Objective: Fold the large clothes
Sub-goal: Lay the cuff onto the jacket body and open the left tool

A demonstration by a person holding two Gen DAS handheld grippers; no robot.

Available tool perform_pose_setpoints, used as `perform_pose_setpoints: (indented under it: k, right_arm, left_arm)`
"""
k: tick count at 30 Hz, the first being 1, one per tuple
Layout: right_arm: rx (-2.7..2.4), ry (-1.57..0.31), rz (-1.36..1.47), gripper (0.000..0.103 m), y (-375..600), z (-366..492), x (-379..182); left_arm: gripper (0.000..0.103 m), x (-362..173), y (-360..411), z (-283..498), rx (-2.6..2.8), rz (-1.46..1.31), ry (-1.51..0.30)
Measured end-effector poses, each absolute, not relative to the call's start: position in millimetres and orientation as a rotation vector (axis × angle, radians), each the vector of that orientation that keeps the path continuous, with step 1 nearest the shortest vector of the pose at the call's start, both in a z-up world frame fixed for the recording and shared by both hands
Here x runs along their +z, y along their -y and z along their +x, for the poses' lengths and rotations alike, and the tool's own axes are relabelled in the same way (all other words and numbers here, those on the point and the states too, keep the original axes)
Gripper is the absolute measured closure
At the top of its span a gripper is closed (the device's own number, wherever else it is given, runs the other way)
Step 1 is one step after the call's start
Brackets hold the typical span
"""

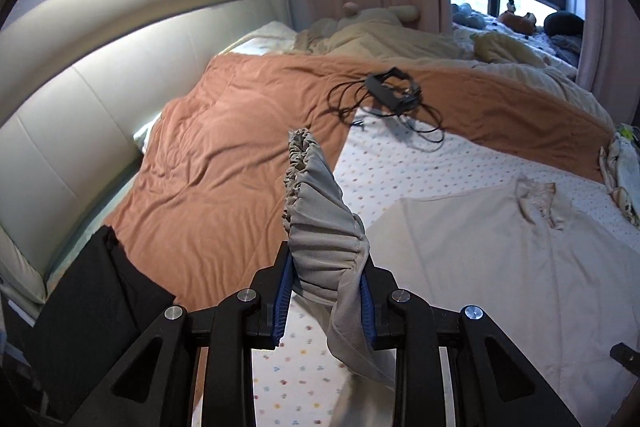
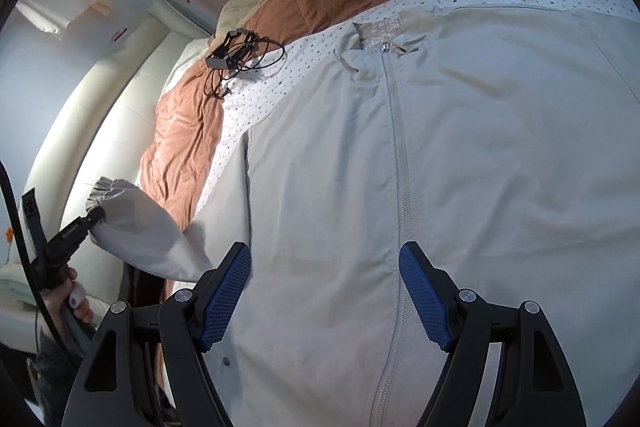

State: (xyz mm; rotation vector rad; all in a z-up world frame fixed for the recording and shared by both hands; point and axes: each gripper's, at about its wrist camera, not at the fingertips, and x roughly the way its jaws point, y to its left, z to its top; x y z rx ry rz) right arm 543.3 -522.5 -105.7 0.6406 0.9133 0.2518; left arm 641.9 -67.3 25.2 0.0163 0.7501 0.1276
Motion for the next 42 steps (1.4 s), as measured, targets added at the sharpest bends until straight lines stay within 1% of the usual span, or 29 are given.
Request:
perform_pose_setpoints:
  k: [5, 13, 25, 29, 32, 33, 34, 35, 37, 39, 42]
  right_arm:
    - [0.224, -0.889, 0.694, 0.026, 547, 540, -102]
    - [0.200, -0.864, 0.779, 0.026, 575, 539, -101]
    - [0.146, -0.851, 0.899, 0.026, 612, 537, -113]
    - [0.139, -0.853, 0.964, 0.026, 622, 535, -121]
    - [0.131, -0.852, 1.005, 0.026, 628, 534, -127]
    - [0.124, -0.854, 1.007, 0.026, 630, 535, -129]
    - [0.116, -0.857, 1.006, 0.026, 632, 535, -130]
    - [0.109, -0.859, 1.005, 0.026, 632, 534, -130]
    - [0.097, -0.860, 1.006, 0.026, 635, 534, -131]
    - [0.088, -0.864, 1.002, 0.026, 636, 535, -133]
    - [0.070, -0.876, 0.989, 0.026, 637, 537, -136]
  left_arm:
    - [0.073, 53, 138, 640, 0.023, 0.096, -0.696]
    - [0.073, 67, 216, 644, -0.143, 0.097, -0.665]
    - [0.073, 50, 304, 636, -0.347, 0.063, -0.689]
    - [0.072, 33, 319, 638, -0.404, -0.004, -0.723]
    - [0.069, 12, 325, 637, -0.425, -0.071, -0.747]
    - [0.063, 4, 326, 637, -0.435, -0.093, -0.756]
    - [0.052, -4, 326, 636, -0.451, -0.121, -0.766]
    - [0.046, -12, 325, 635, -0.472, -0.155, -0.772]
    - [0.018, -25, 320, 632, -0.489, -0.226, -0.777]
    - [0.008, -34, 313, 627, -0.498, -0.288, -0.769]
    - [0.008, -46, 296, 618, -0.462, -0.345, -0.762]
